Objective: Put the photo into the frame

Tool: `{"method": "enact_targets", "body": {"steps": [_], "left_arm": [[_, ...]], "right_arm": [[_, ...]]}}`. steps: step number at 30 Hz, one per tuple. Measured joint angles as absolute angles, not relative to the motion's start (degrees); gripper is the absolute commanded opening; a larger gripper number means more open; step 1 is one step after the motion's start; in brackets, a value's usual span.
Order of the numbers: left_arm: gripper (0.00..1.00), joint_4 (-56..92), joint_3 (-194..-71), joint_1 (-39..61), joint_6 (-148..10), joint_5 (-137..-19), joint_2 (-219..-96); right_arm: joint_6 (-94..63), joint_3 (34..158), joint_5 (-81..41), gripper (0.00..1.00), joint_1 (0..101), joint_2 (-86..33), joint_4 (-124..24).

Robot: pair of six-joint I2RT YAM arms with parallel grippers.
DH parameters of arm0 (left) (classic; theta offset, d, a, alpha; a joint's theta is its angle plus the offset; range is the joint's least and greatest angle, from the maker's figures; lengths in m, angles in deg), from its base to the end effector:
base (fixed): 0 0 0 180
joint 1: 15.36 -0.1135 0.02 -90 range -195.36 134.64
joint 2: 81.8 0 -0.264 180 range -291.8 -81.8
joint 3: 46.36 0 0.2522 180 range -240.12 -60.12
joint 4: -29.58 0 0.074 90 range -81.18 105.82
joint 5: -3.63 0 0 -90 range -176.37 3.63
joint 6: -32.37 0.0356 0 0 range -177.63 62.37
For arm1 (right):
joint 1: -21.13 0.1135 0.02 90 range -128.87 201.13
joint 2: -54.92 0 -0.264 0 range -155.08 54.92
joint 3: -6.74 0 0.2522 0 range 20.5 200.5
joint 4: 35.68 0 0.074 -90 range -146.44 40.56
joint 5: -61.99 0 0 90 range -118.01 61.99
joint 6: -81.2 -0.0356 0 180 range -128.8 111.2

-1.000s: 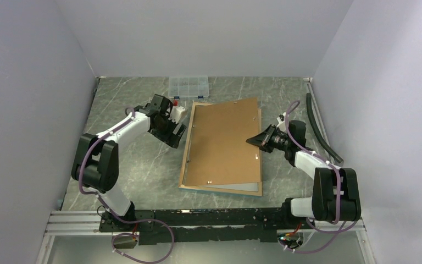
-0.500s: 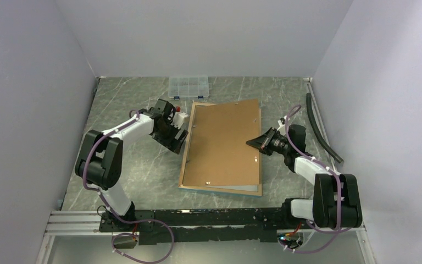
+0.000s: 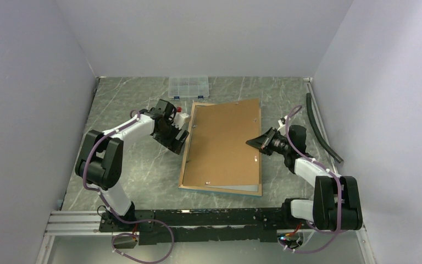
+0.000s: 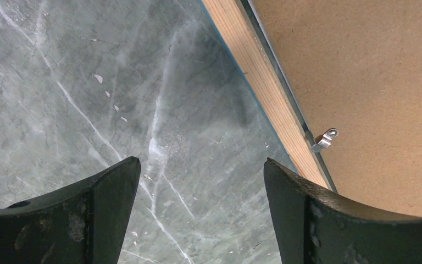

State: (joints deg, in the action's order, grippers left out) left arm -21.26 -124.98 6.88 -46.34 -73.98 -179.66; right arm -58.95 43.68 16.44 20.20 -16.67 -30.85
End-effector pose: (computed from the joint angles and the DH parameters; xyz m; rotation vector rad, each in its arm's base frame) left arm 0.3037 -0.1325 0.1897 0.8575 2.6617 -0.3490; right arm 0.2307 0.0212 0.1712 0.4658 2.1508 1.3123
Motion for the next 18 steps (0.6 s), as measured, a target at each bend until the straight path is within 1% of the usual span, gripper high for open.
{"method": "enact_targets", "body": {"steps": [18], "left_arm": [[0.88,-21.3,-125.0,7.0,-46.3,-74.2,-179.7]], "right_arm": [[-59.3,42.0,17.2,0.00,20.1,-15.1,-27.6]]}}
